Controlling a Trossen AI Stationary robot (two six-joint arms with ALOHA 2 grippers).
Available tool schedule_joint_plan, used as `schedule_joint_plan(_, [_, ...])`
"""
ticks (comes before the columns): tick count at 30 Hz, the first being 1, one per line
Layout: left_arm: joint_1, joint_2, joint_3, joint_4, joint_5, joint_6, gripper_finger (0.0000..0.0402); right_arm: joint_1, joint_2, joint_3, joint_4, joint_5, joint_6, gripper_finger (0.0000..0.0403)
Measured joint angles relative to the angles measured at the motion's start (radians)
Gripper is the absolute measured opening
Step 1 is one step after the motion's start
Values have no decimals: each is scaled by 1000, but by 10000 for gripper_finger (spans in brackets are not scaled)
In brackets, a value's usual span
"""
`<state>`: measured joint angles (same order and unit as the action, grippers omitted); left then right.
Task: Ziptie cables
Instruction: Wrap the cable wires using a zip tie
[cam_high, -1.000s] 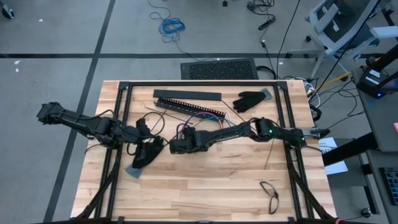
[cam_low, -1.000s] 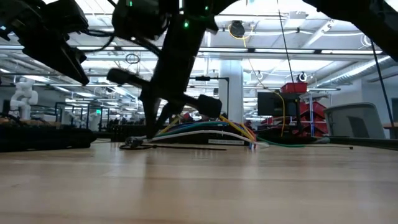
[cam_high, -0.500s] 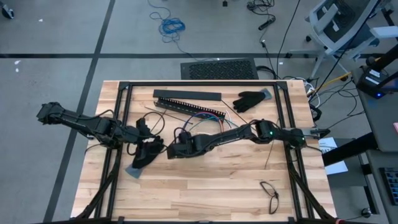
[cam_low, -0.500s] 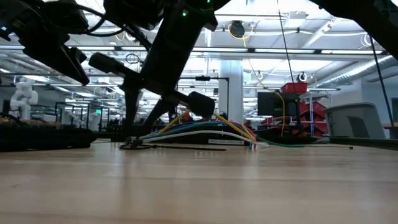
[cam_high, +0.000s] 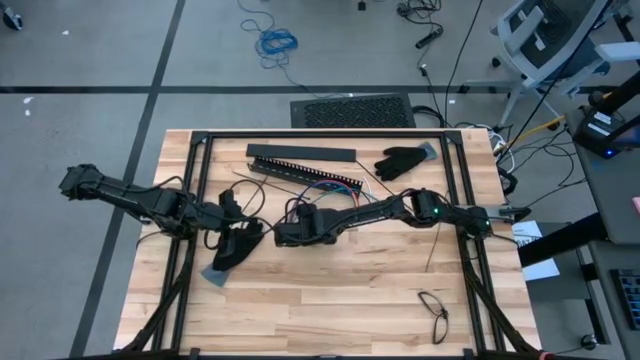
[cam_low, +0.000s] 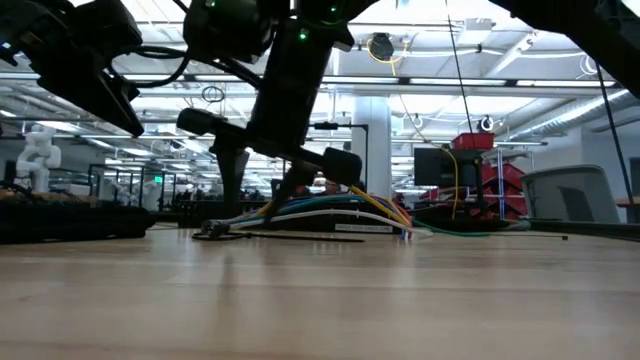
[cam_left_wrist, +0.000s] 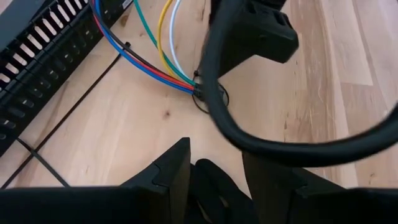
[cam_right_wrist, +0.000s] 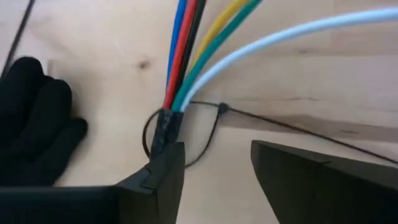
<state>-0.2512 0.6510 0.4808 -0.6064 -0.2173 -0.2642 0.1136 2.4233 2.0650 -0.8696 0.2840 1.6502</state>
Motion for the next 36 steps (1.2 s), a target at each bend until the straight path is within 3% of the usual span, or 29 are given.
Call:
schedule_joint_plan(8, [0,0,0,0,1,0,142,-3,0,0,31,-34,10,138])
schedule_joint_plan(36, [0,0,0,24,20,16,142,-52,28,2,41,-133,53,137])
